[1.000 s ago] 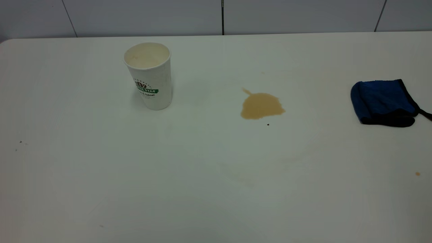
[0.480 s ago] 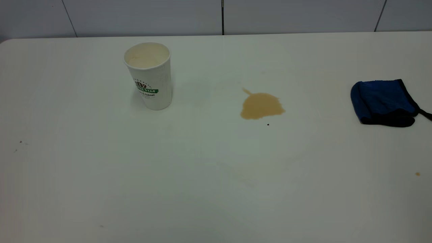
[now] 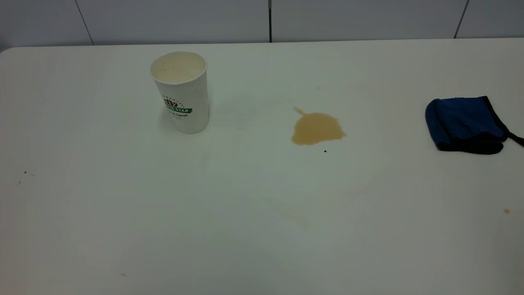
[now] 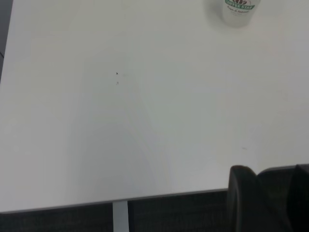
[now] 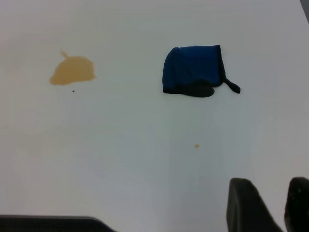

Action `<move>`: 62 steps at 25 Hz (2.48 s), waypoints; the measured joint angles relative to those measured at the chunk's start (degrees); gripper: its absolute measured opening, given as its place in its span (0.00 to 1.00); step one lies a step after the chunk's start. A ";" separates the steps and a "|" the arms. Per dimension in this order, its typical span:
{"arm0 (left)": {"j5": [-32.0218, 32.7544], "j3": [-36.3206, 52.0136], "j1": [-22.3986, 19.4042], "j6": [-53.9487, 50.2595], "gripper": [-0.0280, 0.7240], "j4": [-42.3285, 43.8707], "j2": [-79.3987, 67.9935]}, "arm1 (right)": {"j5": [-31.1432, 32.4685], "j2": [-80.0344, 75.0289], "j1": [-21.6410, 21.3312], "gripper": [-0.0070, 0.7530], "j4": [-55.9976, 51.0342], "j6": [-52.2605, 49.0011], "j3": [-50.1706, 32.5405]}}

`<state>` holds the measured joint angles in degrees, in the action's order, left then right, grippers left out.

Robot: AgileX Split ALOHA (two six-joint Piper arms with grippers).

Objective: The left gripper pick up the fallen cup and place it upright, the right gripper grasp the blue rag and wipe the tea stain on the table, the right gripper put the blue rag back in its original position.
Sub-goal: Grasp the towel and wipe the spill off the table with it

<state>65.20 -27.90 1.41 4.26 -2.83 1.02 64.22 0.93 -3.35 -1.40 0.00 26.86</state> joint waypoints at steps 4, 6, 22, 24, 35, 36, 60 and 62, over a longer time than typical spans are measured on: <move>0.00 0.00 0.00 0.00 0.36 0.05 0.00 | 0.00 0.00 0.00 0.32 0.00 0.00 0.00; 0.00 0.00 0.00 0.00 0.36 0.05 0.00 | 0.00 0.00 0.00 0.32 0.00 0.00 0.00; 0.00 0.00 0.00 0.05 0.36 0.11 0.00 | -0.11 0.00 0.00 0.32 -0.06 -8.78 0.00; 0.00 0.00 0.00 0.05 0.36 0.11 0.00 | -0.61 0.00 0.00 0.34 -0.18 -10.88 0.00; -0.04 0.00 0.00 0.05 0.36 0.11 0.00 | -3.05 -26.68 0.00 0.94 -1.03 -6.78 15.02; -0.04 0.00 0.00 0.05 0.36 0.11 0.00 | -3.81 -31.23 0.00 0.96 -1.16 -5.86 16.90; -0.04 0.00 0.00 -0.06 0.36 0.11 0.00 | -27.79 -117.11 0.87 0.95 -4.69 12.71 44.24; -0.04 0.00 0.00 -0.06 0.36 0.12 0.00 | -29.19 -121.39 1.14 0.94 -4.97 13.97 46.16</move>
<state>65.16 -27.90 1.41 4.20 -2.71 1.02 35.03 -120.45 -2.21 -6.37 13.97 73.01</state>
